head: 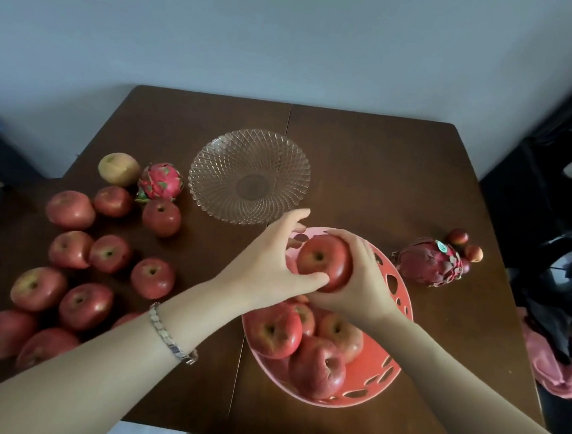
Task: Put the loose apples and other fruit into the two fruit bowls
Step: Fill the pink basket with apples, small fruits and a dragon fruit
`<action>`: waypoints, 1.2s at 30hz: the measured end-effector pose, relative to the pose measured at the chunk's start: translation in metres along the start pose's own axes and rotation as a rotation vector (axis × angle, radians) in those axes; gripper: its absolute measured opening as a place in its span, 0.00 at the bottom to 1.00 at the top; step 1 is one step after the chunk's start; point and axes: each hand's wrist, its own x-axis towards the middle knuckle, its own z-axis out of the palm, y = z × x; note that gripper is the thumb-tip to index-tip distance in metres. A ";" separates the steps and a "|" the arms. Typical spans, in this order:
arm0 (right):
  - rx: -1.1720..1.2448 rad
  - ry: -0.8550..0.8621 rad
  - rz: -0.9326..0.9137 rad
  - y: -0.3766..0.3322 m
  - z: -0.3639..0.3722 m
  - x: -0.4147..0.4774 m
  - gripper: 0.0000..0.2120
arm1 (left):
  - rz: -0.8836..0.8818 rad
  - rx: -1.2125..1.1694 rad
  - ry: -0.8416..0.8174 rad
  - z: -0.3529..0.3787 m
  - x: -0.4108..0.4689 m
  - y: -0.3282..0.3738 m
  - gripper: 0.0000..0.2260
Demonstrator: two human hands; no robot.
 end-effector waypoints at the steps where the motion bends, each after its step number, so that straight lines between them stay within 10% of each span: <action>1: 0.032 0.037 0.085 0.009 0.000 -0.001 0.37 | -0.004 0.071 -0.002 0.001 0.002 -0.008 0.34; 8: 0.013 0.088 0.274 0.051 0.019 0.024 0.33 | 0.063 0.751 0.002 0.031 0.006 -0.047 0.24; 22: -0.016 -0.053 0.315 0.050 0.026 0.044 0.28 | 0.094 0.703 0.139 0.038 0.008 -0.060 0.21; 27: -0.005 -0.084 0.372 0.047 0.028 0.044 0.27 | 0.093 0.328 0.346 0.010 0.007 -0.065 0.14; 30: -0.002 -0.124 0.404 0.045 0.026 0.048 0.27 | -0.170 0.533 0.519 -0.023 0.009 -0.099 0.18; 33: 0.010 -0.127 0.410 0.045 0.026 0.047 0.27 | -0.716 0.779 0.201 -0.050 0.002 -0.137 0.31; 36: -0.002 -0.124 0.415 0.044 0.027 0.046 0.26 | -0.844 0.799 0.072 -0.058 -0.008 -0.160 0.32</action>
